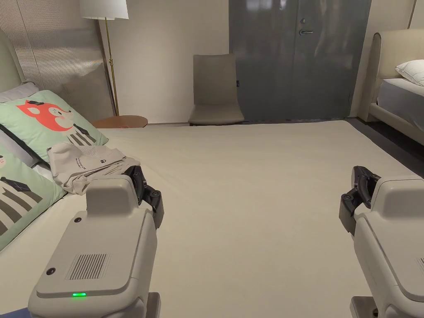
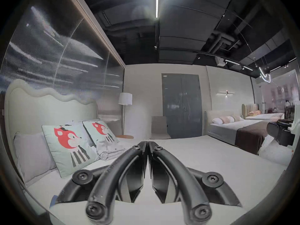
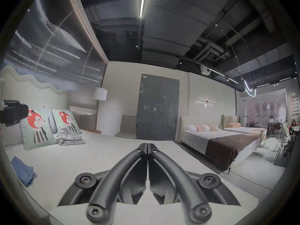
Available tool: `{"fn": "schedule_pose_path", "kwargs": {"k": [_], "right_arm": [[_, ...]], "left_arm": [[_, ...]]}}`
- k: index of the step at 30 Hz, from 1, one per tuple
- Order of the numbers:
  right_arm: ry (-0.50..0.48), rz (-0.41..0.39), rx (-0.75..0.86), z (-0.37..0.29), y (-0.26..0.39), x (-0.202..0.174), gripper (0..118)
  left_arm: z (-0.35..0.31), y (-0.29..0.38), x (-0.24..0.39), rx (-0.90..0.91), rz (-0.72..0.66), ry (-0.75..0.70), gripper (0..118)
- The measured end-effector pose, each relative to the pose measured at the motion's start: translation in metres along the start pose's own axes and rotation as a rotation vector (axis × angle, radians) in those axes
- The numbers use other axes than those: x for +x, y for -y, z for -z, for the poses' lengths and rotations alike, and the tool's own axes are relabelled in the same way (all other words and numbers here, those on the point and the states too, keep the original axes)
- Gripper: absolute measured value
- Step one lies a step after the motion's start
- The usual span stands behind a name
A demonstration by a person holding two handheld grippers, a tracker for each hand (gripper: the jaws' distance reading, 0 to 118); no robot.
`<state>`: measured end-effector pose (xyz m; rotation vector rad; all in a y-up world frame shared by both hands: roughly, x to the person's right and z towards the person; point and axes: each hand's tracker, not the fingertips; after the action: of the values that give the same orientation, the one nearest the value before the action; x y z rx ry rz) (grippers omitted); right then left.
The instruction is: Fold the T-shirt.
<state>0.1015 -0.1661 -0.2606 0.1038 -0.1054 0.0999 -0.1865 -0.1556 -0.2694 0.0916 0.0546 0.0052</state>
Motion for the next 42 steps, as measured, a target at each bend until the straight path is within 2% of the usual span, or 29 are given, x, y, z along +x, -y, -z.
{"fn": "schedule_pose_path", "kwargs": {"k": [5, 6, 7, 8, 9, 10, 11, 12, 13, 14, 25, 42], "right_arm": [[0.005, -0.003, -0.007, 0.0, 0.0, -0.001, 1], [0.004, -0.006, -0.012, 0.001, 0.0, -0.001, 1], [0.0, -0.004, -0.019, 0.002, 0.001, -0.001, 1], [-0.003, -0.002, -0.02, 0.003, 0.002, 0.0, 3], [-0.003, -0.002, -0.02, 0.002, 0.003, -0.001, 13], [-0.004, -0.003, -0.024, 0.003, 0.003, -0.001, 32], [-0.01, -0.002, -0.03, 0.004, 0.004, 0.0, 67], [-0.025, 0.004, -0.042, 0.005, 0.004, 0.001, 93], [-0.039, 0.017, -0.05, 0.005, 0.005, 0.001, 112], [-0.038, 0.023, -0.052, 0.006, 0.006, 0.001, 117], [-0.04, -0.002, -0.029, 0.003, 0.006, 0.0, 118], [-0.041, 0.015, -0.033, 0.003, 0.007, 0.001, 118]], "left_arm": [[0.0, 0.003, -0.001, -0.007, 0.014, 0.003, 1], [0.0, 0.004, -0.001, -0.008, 0.016, 0.001, 4], [0.0, 0.005, -0.001, -0.009, 0.017, -0.006, 14], [-0.001, 0.005, -0.001, -0.012, 0.014, -0.004, 34], [0.0, 0.006, -0.001, -0.017, 0.01, -0.002, 49], [0.0, 0.007, -0.002, -0.025, 0.006, 0.003, 61], [0.001, 0.007, -0.002, -0.03, 0.004, 0.004, 75], [0.0, 0.008, -0.004, -0.033, 0.003, 0.004, 86], [0.001, 0.009, -0.004, -0.034, 0.004, 0.004, 98], [0.001, 0.01, -0.004, -0.034, 0.005, 0.004, 110], [-0.004, 0.008, -0.008, 0.001, -0.015, -0.019, 111], [-0.006, 0.01, -0.005, 0.001, 0.016, -0.009, 111]]}}
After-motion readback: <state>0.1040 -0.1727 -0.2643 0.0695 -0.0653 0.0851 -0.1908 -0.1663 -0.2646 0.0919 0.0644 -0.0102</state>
